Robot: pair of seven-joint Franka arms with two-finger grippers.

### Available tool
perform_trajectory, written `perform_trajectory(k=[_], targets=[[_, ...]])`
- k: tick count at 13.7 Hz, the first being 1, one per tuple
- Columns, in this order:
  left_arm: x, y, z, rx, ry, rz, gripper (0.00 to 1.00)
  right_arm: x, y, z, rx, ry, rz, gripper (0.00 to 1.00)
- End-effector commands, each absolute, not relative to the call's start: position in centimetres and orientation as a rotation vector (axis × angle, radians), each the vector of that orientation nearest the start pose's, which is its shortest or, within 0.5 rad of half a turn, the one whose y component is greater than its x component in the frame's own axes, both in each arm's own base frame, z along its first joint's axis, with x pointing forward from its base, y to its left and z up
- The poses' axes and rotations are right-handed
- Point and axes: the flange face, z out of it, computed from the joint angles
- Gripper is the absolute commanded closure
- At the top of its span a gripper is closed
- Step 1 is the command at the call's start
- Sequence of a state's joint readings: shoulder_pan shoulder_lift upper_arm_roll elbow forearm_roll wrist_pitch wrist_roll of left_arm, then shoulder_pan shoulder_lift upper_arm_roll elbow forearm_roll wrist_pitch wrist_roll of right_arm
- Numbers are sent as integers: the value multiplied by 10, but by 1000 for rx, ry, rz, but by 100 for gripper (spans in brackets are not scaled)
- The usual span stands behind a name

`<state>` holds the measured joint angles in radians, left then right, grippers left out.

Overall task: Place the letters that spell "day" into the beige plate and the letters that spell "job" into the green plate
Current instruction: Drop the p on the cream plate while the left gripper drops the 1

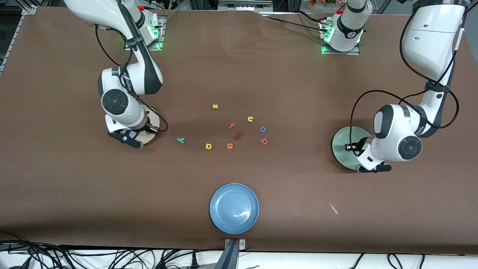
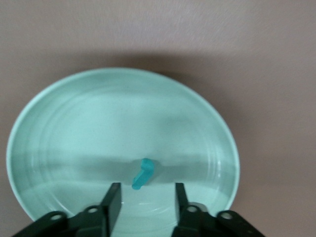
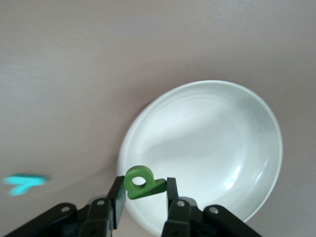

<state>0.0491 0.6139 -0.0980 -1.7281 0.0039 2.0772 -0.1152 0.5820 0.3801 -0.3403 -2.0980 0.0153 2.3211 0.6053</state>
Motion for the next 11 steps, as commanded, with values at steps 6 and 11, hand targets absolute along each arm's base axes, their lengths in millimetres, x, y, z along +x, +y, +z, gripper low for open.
perform_trajectory(k=[6,11], targets=[[637,-182,312,-3197,-403,266,0,515,104,240,-3216,526,136,0],[617,-269,310,-3213,-499,204,0,557,217,275,-3102,531,-1,0]])
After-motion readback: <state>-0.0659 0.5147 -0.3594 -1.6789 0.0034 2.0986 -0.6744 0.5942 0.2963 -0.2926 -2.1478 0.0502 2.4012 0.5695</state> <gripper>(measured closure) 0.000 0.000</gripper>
